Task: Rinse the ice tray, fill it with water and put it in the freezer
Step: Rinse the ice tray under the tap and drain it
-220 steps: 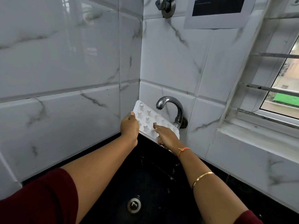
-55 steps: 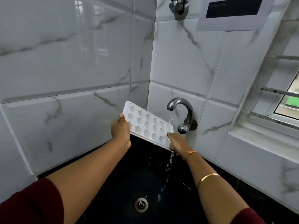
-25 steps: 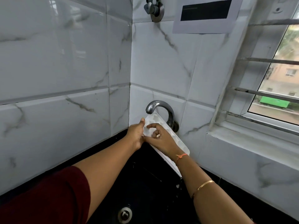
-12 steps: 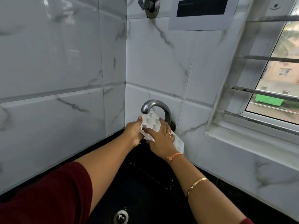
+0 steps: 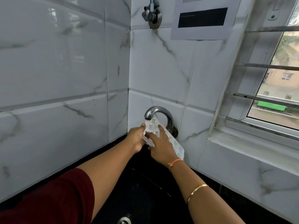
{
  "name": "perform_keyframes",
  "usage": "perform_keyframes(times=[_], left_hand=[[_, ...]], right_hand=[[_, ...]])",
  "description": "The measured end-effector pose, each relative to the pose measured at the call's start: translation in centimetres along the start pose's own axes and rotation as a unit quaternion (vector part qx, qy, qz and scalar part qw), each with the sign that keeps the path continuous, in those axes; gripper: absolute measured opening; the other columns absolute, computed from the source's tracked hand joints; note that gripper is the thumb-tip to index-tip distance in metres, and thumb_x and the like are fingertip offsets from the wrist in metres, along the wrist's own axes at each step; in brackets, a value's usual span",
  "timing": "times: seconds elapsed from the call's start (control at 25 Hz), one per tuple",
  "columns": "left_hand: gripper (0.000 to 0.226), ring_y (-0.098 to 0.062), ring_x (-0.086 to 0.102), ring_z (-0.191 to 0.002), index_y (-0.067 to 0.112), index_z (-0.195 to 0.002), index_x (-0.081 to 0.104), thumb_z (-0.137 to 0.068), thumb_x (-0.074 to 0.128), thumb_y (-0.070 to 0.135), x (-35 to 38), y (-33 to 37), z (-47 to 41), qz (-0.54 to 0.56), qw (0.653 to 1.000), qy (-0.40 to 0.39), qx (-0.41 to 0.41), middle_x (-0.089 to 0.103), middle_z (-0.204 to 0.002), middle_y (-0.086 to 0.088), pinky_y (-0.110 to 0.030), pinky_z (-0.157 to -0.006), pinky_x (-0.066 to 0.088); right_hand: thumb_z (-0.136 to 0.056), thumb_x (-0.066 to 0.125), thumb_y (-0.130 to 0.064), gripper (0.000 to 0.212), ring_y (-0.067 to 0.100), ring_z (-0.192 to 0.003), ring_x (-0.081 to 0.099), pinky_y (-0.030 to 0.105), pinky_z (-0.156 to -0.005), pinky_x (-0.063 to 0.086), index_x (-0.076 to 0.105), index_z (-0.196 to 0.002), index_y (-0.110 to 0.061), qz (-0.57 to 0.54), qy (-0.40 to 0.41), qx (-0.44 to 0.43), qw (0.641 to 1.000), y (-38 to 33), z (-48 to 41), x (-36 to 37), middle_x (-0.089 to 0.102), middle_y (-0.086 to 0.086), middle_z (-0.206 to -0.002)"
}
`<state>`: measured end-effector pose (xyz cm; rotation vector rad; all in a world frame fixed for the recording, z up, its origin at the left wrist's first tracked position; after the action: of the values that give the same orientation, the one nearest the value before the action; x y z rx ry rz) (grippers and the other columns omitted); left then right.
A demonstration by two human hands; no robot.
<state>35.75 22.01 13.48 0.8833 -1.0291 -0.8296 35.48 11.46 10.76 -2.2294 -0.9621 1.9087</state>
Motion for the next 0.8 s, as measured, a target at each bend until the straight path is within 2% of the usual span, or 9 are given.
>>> perform_keyframes(times=[0.08,0.2,0.32,0.48,0.6,0.68,0.8], left_hand=[[0.033,-0.021,0.061,-0.068,0.006,-0.079,0.06,-0.099,0.041,0.024,-0.1,0.3,0.0,-0.016,1.0,0.007,0.006,0.063,-0.076,-0.009,-0.032,-0.064,0.051],[0.031,-0.025,0.063,-0.077,0.004,-0.096,0.061,-0.099,0.04,0.026,-0.5,0.8,0.0,-0.053,0.998,0.016,0.01,0.064,-0.082,-0.01,-0.037,-0.074,0.053],[0.028,-0.031,0.063,-0.088,0.005,-0.103,0.06,-0.098,0.043,0.027,-0.8,0.9,0.3,-0.096,0.995,0.007,0.005,0.064,-0.087,-0.013,-0.04,-0.08,0.054],[0.02,-0.024,0.061,-0.076,0.004,-0.092,0.058,-0.097,0.046,0.02,-0.8,1.4,0.5,-0.087,0.996,0.001,0.023,0.061,-0.084,-0.012,-0.042,-0.082,0.053],[0.022,-0.023,0.059,-0.07,0.004,-0.078,0.053,-0.097,0.046,0.013,-1.0,1.8,0.5,-0.082,0.996,0.014,0.034,0.058,-0.079,-0.012,-0.043,-0.079,0.052],[0.023,-0.027,0.06,-0.071,0.002,-0.077,0.053,-0.097,0.044,0.009,-1.2,1.7,0.6,-0.08,0.996,0.028,0.039,0.058,-0.079,-0.014,-0.046,-0.079,0.052],[0.016,-0.033,0.061,-0.086,0.002,-0.097,0.056,-0.097,0.042,0.007,-1.4,1.7,0.5,-0.076,0.994,0.05,0.06,0.06,-0.088,-0.015,-0.046,-0.076,0.054]], right_hand=[[-0.089,0.053,-0.016,0.056,0.036,-0.142,0.016,0.056,-0.107,0.031,0.035,-0.137,-0.038,0.032,0.002,-0.003,0.999,-0.4,0.1,0.0,-0.008,0.009,-0.157],[-0.09,0.053,-0.017,0.057,0.035,-0.143,0.007,0.058,-0.109,0.027,0.035,-0.137,-0.042,0.03,-0.006,-0.001,1.0,-0.5,0.1,0.0,-0.009,0.007,-0.158],[-0.088,0.054,-0.013,0.057,0.034,-0.144,0.004,0.059,-0.11,0.024,0.039,-0.134,-0.042,0.019,-0.011,0.01,1.0,-0.5,0.0,-0.6,-0.003,0.006,-0.158],[-0.089,0.051,-0.009,0.06,0.034,-0.144,0.003,0.059,-0.111,0.023,0.037,-0.136,-0.043,0.046,0.0,0.015,0.999,-0.9,0.1,-0.9,0.0,0.007,-0.158],[-0.091,0.049,-0.007,0.06,0.032,-0.145,-0.002,0.058,-0.112,0.021,0.039,-0.136,-0.044,0.009,-0.014,0.015,1.0,-0.9,-0.1,-1.0,0.001,0.005,-0.158],[-0.09,0.049,-0.005,0.057,0.031,-0.144,0.001,0.055,-0.112,0.024,0.045,-0.132,-0.042,-0.021,-0.013,0.009,1.0,-0.9,-0.2,-1.2,0.007,0.005,-0.156],[-0.085,0.058,-0.009,0.046,0.03,-0.138,0.018,0.047,-0.109,0.029,0.051,-0.123,-0.034,-0.098,0.054,0.014,0.994,-0.6,-0.1,-1.1,0.026,0.005,-0.147]])
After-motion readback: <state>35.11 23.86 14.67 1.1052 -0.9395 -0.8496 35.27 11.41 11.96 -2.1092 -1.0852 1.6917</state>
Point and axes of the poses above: each hand's wrist, its own z-axis away from the middle knuckle, its own x-axis out of the palm, y = z × x, the point moved 2 cm from there along -z, towards the middle knuckle
